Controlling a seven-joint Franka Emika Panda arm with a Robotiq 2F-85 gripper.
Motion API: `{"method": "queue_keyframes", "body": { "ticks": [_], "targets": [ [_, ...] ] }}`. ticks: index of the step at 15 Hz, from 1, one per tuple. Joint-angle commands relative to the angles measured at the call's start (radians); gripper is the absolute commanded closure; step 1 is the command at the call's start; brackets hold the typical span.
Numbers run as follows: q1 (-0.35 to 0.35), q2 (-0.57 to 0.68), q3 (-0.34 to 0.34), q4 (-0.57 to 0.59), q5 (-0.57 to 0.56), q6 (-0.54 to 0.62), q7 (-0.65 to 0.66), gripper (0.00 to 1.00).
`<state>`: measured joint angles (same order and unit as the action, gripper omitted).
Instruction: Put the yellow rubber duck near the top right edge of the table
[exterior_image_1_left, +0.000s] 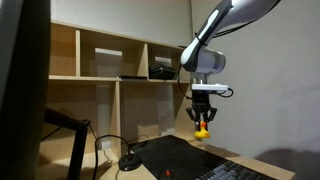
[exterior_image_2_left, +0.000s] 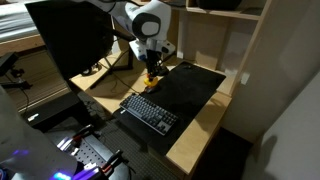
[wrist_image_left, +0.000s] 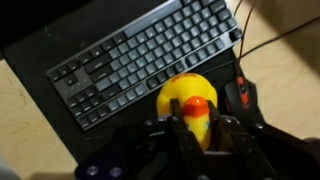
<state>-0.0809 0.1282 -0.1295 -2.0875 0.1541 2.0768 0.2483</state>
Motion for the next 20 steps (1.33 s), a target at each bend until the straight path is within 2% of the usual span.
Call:
{"method": "queue_keyframes", "body": {
  "ticks": [1, 2, 4, 5, 12, 14, 15, 17, 18, 19, 20],
  "targets": [
    [-0.077, 0.038, -0.047, 0.071, 0.094, 0.032, 0.012, 0.93],
    [-0.062, 0.015, -0.038, 0.038, 0.046, 0.013, -0.005, 0.73],
    [-0.088, 0.020, -0.053, 0.056, 0.074, 0.017, -0.005, 0.73],
    [-0.087, 0.020, -0.053, 0.058, 0.078, 0.017, -0.002, 0.93],
    [-0.193, 0.237, -0.144, 0.227, 0.176, 0.152, 0.151, 0.93],
    [-0.232, 0.236, -0.128, 0.253, 0.274, 0.091, 0.140, 0.93],
    [-0.209, 0.215, -0.142, 0.203, 0.208, 0.132, 0.133, 0.73],
    [-0.224, 0.232, -0.139, 0.229, 0.248, 0.121, 0.134, 0.73],
    [-0.224, 0.232, -0.138, 0.234, 0.252, 0.118, 0.134, 0.93],
    [-0.216, 0.283, -0.146, 0.280, 0.223, 0.106, 0.176, 0.93],
    [-0.203, 0.322, -0.157, 0.304, 0.198, 0.155, 0.229, 0.93]
  ]
}}
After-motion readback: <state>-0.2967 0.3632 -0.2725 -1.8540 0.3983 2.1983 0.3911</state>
